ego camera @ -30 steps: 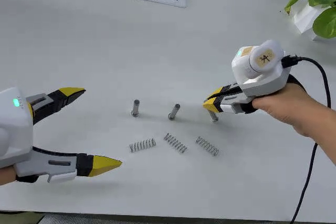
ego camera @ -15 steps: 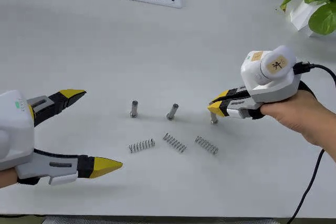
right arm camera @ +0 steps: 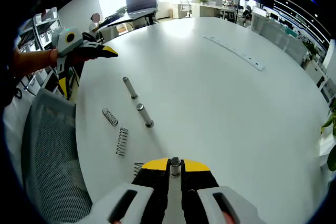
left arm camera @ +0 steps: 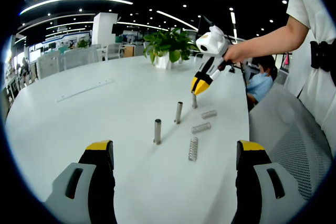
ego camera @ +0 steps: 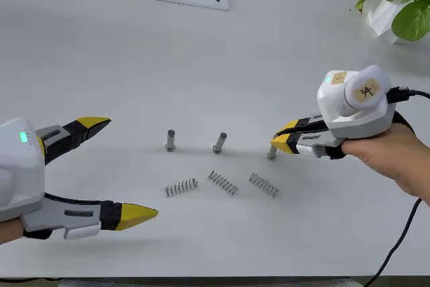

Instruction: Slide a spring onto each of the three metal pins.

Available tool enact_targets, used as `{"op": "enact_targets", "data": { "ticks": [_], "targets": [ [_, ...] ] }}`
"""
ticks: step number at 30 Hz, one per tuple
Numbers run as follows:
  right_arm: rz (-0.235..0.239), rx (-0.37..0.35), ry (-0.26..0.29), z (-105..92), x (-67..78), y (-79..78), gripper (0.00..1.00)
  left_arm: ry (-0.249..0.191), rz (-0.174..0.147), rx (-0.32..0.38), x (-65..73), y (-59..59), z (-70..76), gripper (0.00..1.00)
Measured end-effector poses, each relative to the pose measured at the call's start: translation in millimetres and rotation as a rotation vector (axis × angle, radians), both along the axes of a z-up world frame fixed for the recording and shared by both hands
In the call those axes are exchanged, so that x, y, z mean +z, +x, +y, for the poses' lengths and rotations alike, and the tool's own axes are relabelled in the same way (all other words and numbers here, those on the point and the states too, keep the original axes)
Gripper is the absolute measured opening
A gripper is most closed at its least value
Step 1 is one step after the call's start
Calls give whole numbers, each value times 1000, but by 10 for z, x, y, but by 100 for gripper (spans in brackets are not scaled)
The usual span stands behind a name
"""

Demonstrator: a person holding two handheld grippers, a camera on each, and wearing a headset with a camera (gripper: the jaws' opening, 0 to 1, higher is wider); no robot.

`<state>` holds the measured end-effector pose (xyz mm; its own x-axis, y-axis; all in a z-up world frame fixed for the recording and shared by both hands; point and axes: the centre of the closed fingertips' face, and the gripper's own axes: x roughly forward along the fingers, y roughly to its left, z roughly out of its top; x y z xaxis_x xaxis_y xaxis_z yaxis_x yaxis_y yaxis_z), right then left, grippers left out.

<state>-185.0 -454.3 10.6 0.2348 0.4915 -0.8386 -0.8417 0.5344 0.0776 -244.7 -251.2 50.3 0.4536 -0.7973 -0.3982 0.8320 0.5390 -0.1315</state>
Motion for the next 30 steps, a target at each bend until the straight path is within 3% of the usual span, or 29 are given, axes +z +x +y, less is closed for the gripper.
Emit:
{"op": "enact_targets", "data": {
  "ticks": [30],
  "targets": [
    [-54, 24, 16, 83, 40, -107, 4, 3, -1, -11, 7, -8, -34, 96]
  ]
}}
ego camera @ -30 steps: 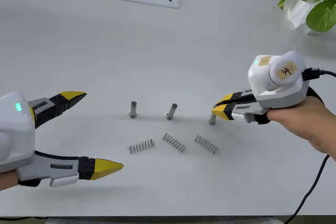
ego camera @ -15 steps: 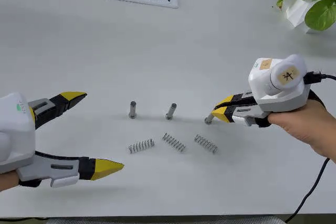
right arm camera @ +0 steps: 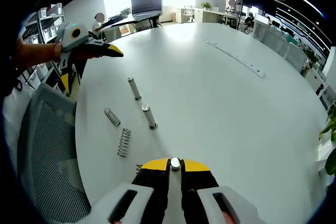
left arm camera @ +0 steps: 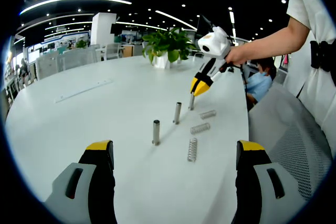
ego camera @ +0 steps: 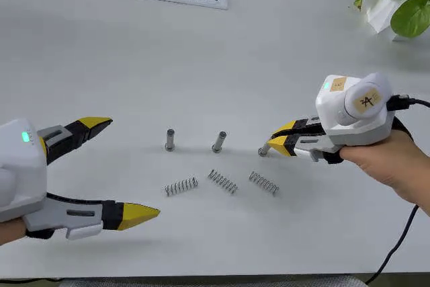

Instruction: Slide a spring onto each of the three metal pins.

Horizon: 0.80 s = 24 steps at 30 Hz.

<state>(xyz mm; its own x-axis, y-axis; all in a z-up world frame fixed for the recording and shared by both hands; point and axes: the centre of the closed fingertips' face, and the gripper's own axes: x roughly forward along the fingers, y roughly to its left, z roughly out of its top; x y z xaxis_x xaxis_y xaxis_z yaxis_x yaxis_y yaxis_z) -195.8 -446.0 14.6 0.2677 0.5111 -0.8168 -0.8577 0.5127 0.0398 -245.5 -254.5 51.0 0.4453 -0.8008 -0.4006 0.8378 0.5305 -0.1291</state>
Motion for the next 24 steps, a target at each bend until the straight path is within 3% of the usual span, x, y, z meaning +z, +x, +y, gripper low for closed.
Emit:
{"op": "enact_targets", "data": {
  "ticks": [9, 24],
  "targets": [
    [-16, 33, -12, -7, -6, -1, 5, -4, 0, 1, 7, 7, -13, 96],
    [-18, 23, -4, -42, -27, 51, 7, -7, 1, -9, 6, 7, -38, 96]
  ]
}}
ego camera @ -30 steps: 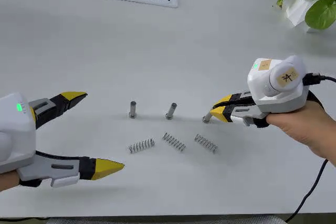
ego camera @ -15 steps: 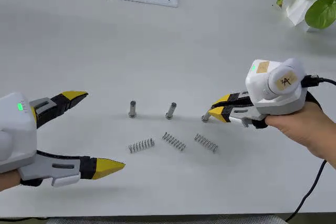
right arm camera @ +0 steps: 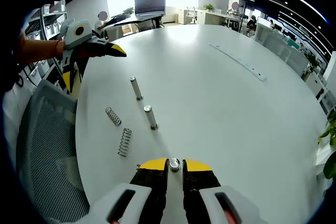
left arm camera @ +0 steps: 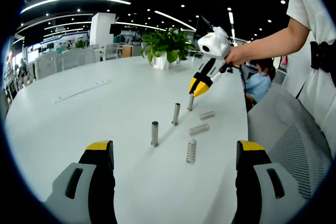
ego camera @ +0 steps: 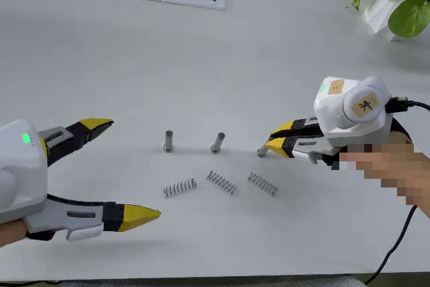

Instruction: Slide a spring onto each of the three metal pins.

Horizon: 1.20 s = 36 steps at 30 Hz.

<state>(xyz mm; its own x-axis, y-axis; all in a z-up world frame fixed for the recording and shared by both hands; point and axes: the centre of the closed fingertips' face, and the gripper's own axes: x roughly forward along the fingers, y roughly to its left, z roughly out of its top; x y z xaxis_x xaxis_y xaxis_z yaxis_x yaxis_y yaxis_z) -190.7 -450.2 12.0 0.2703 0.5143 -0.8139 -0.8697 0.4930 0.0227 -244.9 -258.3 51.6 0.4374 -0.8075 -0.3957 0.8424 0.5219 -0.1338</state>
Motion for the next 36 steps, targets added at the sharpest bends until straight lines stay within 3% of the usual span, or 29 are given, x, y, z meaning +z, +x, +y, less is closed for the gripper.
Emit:
{"op": "enact_targets", "data": {
  "ticks": [17, 36],
  "targets": [
    [-8, -15, 32, 16, 65, -26, 15, 6, -6, -11, 29, -8, -19, 96],
    [-31, -51, 96, -82, 189, -108, 32, 20, -13, -13, 59, -44, -27, 96]
  ]
}}
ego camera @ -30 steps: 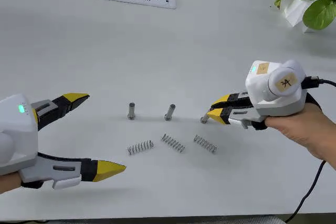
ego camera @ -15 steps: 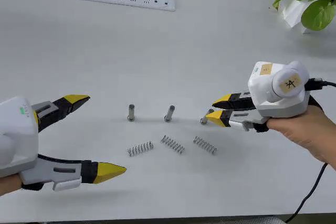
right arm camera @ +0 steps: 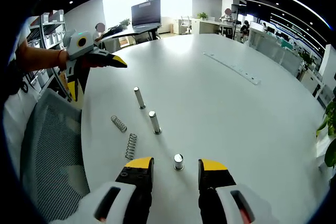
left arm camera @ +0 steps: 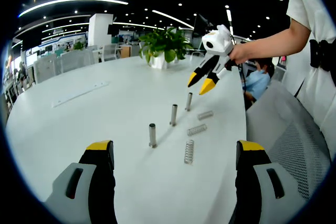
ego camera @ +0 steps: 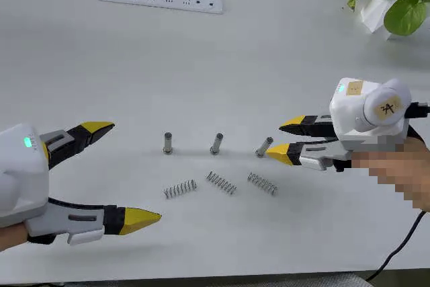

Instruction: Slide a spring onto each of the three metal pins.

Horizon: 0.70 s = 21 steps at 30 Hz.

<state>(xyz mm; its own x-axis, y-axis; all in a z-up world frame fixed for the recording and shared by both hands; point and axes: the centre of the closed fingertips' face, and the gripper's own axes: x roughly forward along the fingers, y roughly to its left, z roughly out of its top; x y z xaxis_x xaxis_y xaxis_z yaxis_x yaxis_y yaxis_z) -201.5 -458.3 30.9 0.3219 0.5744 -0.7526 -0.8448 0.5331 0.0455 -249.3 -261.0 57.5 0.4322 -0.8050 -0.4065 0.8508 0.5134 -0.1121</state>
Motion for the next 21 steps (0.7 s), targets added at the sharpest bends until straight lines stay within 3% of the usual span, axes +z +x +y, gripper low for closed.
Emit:
{"op": "enact_targets", "data": {
  "ticks": [16, 21],
  "targets": [
    [-16, -34, 61, -178, 91, -173, 52, 20, -6, -12, 22, -39, -21, 96],
    [-24, -24, 80, -212, 110, -271, 63, 32, -6, -10, 24, -55, -16, 95]
  ]
}}
